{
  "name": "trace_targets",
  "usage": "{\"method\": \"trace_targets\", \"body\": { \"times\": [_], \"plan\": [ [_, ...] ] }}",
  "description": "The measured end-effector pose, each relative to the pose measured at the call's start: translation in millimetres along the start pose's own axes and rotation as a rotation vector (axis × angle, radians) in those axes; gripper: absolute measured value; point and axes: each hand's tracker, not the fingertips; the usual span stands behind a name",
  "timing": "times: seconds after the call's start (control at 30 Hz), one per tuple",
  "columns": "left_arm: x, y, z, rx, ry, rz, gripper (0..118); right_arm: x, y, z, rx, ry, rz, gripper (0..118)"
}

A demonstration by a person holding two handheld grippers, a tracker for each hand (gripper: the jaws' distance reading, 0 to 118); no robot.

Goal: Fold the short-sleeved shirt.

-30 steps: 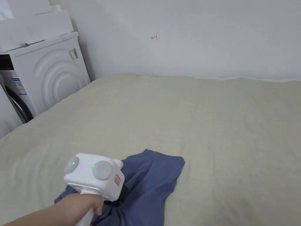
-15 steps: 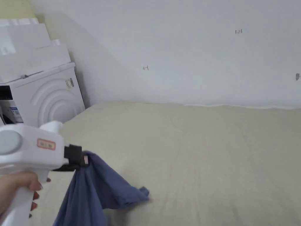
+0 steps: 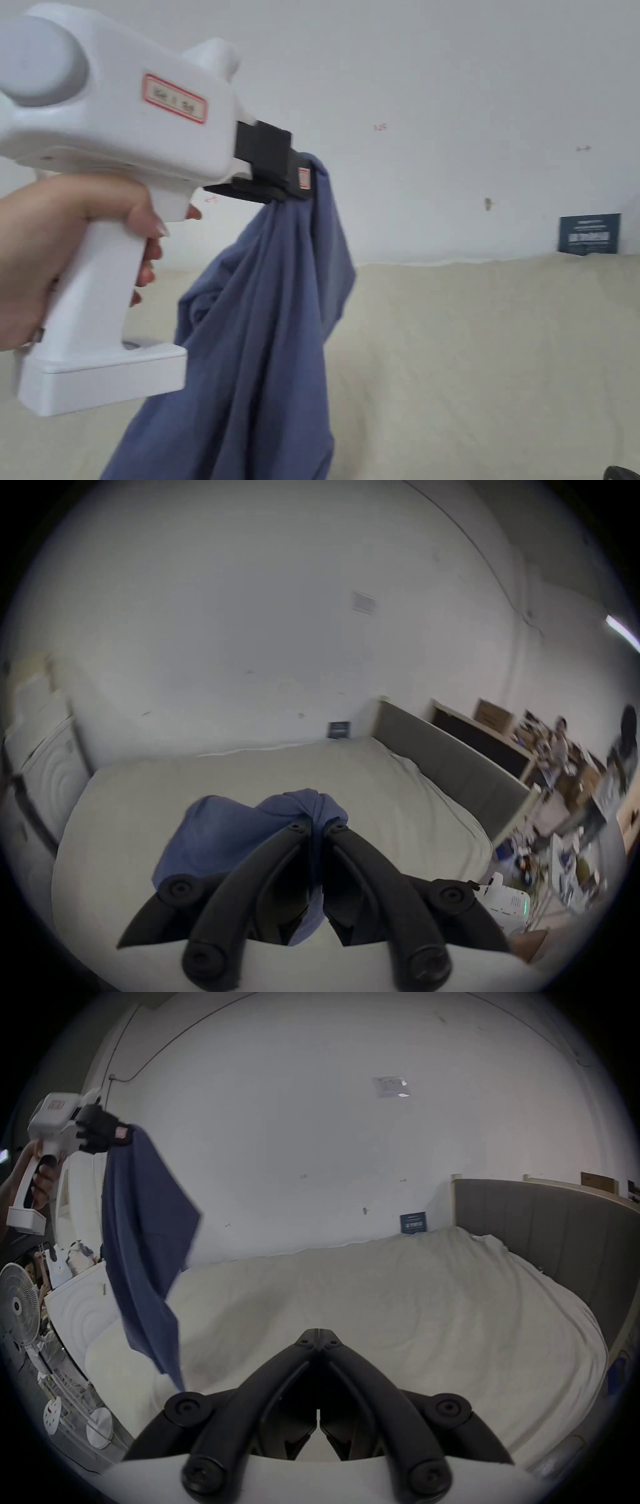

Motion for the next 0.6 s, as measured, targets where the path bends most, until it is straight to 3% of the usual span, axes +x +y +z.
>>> {"method": "trace_targets", "body": {
  "times": [0.23,0.37,0.47,0.5,0.53,0.57,0.6],
  "plan": [
    [74.0,-47.2,-172.7,-0.161,-0.256,0.051,6,55.6,-4.2,17.1,0.007,-0.120,-0.042,0],
    [124.7,-135.9,-298.0,-0.465,-0.293,-0.049,6,81.8,-17.5,16.3,-0.029,-0.189,-0.052,0],
    [147.2,-209.7,-362.9,-0.642,-0.288,0.073,11,96.6,-26.4,15.4,-0.062,-0.215,-0.063,0],
    [151.2,-231.2,-377.3,-0.673,-0.310,0.110,24,100.4,-28.6,15.0,-0.074,-0.223,-0.062,0],
    [151.0,-244.7,-386.0,-0.717,-0.310,0.122,54,103.4,-30.4,14.7,-0.083,-0.230,-0.061,0],
    [150.1,-258.2,-393.1,-0.754,-0.298,0.136,94,105.8,-32.6,14.8,-0.098,-0.243,-0.064,0],
    [147.8,-267.8,-394.9,-0.746,-0.271,0.141,103,107.6,-35.2,14.6,-0.113,-0.255,-0.077,0]
  ]
}}
